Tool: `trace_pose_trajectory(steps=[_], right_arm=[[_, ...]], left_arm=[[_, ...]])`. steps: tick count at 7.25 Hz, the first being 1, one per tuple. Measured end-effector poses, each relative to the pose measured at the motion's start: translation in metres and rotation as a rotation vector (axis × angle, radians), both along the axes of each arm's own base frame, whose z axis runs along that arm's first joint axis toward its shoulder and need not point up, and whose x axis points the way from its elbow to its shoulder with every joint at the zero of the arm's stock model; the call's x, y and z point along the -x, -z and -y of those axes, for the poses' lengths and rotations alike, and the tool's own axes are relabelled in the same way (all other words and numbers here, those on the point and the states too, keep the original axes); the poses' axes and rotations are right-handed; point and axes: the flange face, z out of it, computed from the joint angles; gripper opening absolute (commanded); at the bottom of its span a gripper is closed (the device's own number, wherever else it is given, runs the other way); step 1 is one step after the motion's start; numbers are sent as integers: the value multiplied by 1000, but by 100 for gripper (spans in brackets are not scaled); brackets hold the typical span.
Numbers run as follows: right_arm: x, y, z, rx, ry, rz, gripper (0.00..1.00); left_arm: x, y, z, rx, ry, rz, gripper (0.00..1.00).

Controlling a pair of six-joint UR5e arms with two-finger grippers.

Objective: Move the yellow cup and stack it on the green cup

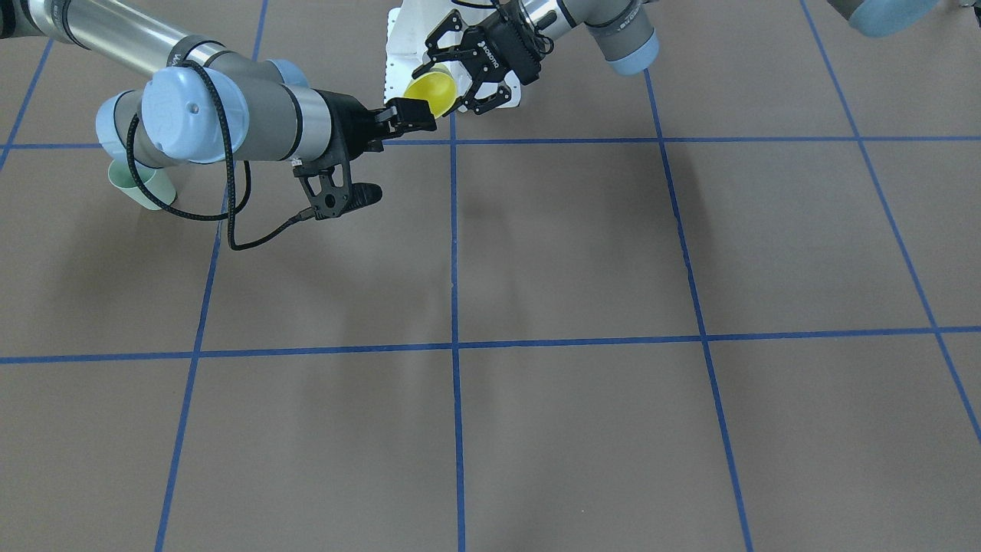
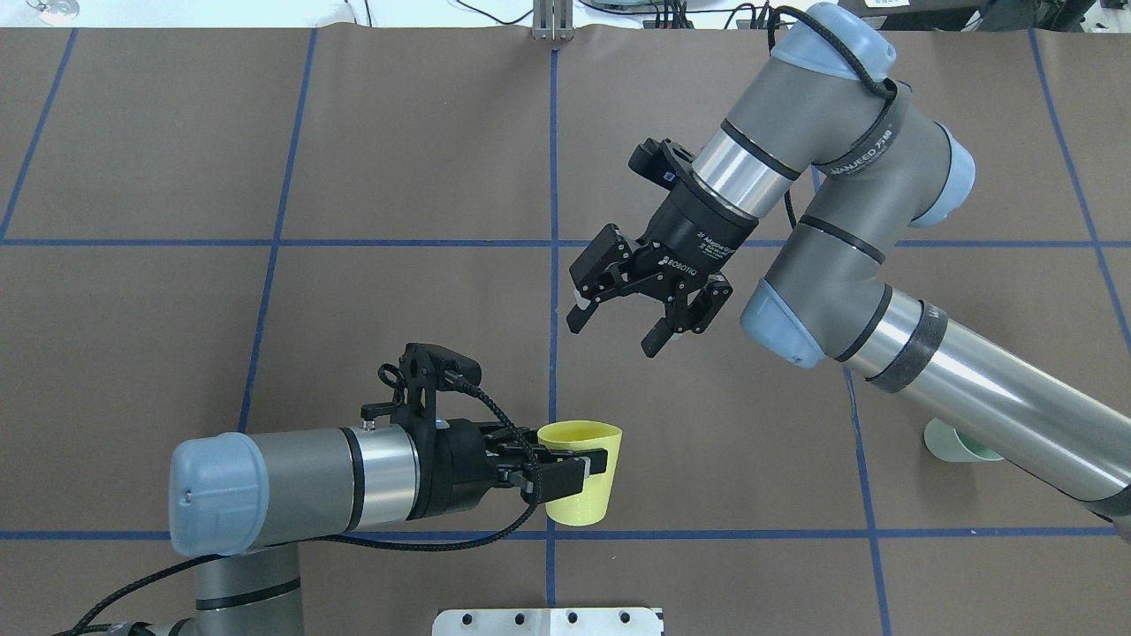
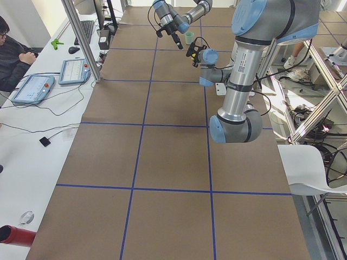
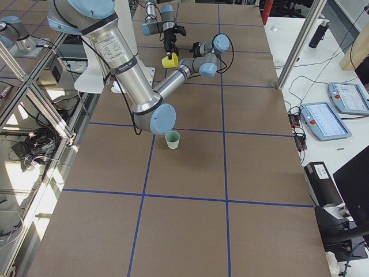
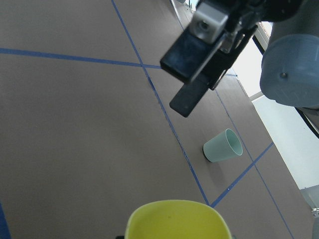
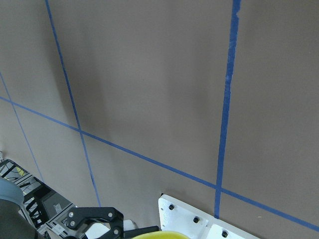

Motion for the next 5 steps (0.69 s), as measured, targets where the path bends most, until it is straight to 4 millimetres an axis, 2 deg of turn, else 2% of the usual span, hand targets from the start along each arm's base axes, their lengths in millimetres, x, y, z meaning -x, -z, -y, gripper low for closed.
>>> trace_pose_trajectory(steps=[5], right_arm=[[14,-18,-6,43,110,10,99]], left_arm=[[-1,0,-1,-3,1,-2,25]])
